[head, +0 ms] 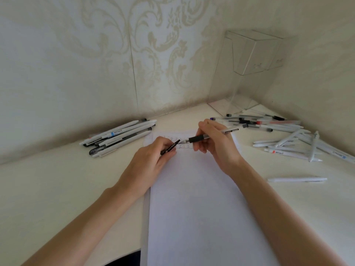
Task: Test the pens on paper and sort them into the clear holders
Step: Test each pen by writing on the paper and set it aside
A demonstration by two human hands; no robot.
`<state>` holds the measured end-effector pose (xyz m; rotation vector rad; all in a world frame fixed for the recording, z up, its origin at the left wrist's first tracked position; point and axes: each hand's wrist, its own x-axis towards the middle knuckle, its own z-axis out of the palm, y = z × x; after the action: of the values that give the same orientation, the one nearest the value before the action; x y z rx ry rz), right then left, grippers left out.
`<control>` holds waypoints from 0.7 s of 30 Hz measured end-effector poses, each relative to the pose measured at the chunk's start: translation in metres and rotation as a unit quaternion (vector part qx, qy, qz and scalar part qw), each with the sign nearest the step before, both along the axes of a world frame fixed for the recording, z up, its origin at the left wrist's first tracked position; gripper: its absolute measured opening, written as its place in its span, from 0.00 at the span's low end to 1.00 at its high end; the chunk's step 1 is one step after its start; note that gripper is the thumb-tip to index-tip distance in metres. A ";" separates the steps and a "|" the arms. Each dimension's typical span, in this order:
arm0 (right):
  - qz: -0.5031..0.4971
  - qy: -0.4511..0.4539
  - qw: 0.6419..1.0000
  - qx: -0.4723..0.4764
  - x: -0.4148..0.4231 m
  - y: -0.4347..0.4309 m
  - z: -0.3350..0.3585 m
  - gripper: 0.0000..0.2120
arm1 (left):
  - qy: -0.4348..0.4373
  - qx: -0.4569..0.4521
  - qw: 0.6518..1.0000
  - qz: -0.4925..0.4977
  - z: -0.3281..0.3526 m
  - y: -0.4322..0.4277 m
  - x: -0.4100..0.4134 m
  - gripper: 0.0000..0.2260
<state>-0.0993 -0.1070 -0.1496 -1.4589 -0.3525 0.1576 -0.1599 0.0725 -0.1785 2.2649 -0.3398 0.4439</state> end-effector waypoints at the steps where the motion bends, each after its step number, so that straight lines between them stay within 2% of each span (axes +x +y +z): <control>1: -0.001 0.000 1.000 -0.009 -0.001 0.001 0.000 0.14 | -0.009 0.006 1.000 -0.001 0.000 0.000 0.000 0.08; 9: 0.017 -0.013 0.999 -0.045 -0.012 0.012 0.005 0.19 | -0.059 0.031 0.997 -0.045 -0.001 0.002 0.000 0.13; 13: 0.027 -0.009 0.999 -0.028 -0.016 0.020 0.005 0.19 | -0.087 -0.002 0.994 -0.069 -0.001 0.004 -0.003 0.09; 19: 0.037 0.016 0.999 -0.003 -0.020 0.023 0.000 0.22 | -0.184 0.087 0.978 -0.045 -0.003 0.004 -0.001 0.09; 21: 0.026 0.029 0.999 0.001 -0.021 0.025 0.001 0.20 | -0.175 0.080 0.980 -0.043 -0.002 0.005 -0.001 0.10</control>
<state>-0.1202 -0.0821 -0.1487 -1.4405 -0.3438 0.2407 -0.1612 0.0771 -0.1810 2.3122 -0.6724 0.7970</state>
